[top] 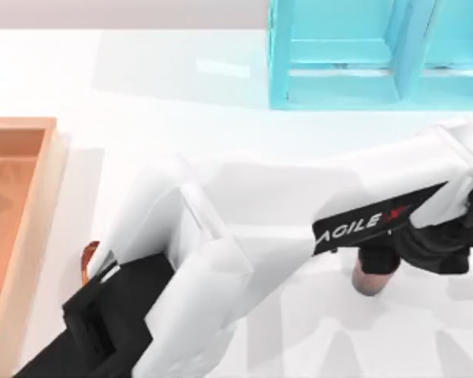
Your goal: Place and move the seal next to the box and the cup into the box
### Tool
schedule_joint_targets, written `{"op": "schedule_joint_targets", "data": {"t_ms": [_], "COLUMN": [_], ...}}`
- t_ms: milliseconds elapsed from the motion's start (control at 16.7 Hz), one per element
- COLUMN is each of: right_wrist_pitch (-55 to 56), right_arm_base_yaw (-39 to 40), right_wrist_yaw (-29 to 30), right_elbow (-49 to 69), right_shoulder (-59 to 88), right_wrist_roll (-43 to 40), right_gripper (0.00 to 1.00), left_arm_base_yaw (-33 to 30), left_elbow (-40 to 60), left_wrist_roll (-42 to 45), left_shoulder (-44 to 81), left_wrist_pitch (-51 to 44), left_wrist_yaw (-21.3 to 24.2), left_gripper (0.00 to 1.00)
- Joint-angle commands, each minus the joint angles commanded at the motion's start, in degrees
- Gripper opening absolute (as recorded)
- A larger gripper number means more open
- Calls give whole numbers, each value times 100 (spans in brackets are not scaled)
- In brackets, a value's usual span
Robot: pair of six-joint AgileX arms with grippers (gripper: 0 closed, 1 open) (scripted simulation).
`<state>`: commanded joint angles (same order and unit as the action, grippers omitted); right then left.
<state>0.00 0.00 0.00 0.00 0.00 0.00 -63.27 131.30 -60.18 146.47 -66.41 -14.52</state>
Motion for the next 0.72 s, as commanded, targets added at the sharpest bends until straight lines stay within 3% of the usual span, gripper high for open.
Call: {"op": "schedule_joint_targets", "data": {"t_ms": [180,720], "right_wrist_pitch": [0,0], "right_arm_base_yaw": [0,0], "right_wrist_yaw": [0,0], "right_elbow": [0,0], "right_shoulder": [0,0], "right_wrist_roll": [0,0], "right_gripper": [100,100], "left_arm_base_yaw": [0,-23], "left_elbow": [0,-7], "left_wrist_roll": [0,5], "left_shoulder": [0,-10], "left_wrist_pitch": [0,-3], "left_wrist_yaw": [0,-1], "left_gripper": [2,0]}}
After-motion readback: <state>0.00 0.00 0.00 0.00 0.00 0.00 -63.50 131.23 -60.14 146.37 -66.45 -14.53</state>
